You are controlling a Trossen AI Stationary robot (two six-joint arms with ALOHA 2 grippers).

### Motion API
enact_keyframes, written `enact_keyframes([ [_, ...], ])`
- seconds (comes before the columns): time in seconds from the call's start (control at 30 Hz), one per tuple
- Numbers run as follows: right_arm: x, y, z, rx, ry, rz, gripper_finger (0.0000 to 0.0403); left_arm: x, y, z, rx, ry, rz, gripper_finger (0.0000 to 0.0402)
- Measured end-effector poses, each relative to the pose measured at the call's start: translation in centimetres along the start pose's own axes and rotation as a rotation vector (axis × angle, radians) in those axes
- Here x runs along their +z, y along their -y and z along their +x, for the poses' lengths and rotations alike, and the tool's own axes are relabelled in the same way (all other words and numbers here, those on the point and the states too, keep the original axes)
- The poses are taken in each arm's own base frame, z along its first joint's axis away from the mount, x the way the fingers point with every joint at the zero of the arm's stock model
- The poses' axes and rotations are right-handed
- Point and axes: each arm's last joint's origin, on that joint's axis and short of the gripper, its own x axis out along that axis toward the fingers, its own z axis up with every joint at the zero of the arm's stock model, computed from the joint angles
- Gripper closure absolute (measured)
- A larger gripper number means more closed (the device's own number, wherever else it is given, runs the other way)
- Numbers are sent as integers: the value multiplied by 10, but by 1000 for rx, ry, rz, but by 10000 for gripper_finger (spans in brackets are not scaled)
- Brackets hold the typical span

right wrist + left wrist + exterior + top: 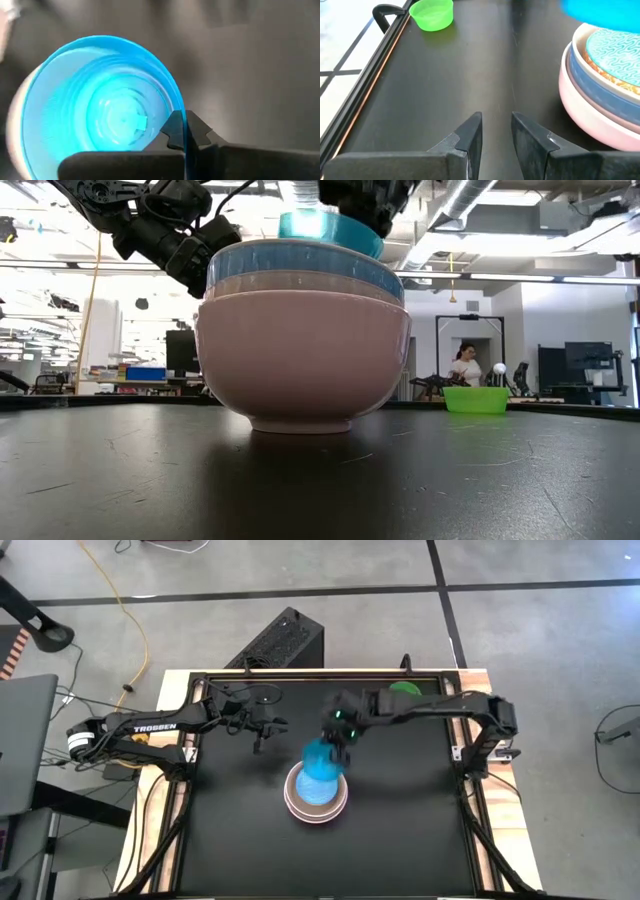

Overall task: Nest bowls inside each other
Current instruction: Stack the transparent blue bowl into the blue patterned bowl

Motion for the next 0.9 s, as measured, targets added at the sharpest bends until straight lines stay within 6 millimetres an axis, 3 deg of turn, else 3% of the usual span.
enact_keyframes([
  [0.1,-2,-18,18,40,-26,-28,402,0,0,0,1,3,-1,307],
  [0.23,-4,-25,36,56,-44,-16,402,0,0,0,-5,5,-8,307],
  [0.9,-8,-26,60,105,-80,15,389,-1,1,0,-14,-15,-34,307],
])
